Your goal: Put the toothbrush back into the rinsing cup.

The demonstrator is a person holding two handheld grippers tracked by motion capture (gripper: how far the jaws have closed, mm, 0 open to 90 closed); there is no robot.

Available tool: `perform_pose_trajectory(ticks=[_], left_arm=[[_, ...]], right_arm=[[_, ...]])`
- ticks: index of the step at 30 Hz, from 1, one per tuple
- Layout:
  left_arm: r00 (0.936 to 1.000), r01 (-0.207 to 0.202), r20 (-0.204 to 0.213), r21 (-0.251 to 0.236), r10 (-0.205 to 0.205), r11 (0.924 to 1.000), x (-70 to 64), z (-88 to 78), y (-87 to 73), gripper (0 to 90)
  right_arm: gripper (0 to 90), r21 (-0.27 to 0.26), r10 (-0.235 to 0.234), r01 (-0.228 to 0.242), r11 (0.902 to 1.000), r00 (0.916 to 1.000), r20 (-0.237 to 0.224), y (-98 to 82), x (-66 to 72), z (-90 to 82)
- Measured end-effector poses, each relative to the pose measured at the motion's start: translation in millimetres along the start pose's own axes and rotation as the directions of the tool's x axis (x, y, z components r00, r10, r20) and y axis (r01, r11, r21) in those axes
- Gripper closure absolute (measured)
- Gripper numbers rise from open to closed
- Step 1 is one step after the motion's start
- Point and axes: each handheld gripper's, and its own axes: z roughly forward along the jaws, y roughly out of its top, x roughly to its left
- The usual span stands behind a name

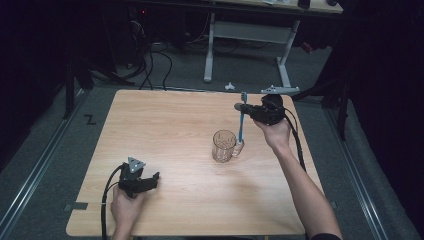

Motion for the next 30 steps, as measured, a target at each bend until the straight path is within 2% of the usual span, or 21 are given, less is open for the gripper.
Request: perform_pose_trajectory(ticks=[30], left_arm=[[1.0,0.0,0.0,0.0,0.0,1.0,0.0,0.0,0.0,22.7]], right_arm=[[82.5,0.037,-0.013,0.013,0.9992,0.9999,-0.007,-14.9,0.4,-7.0]])
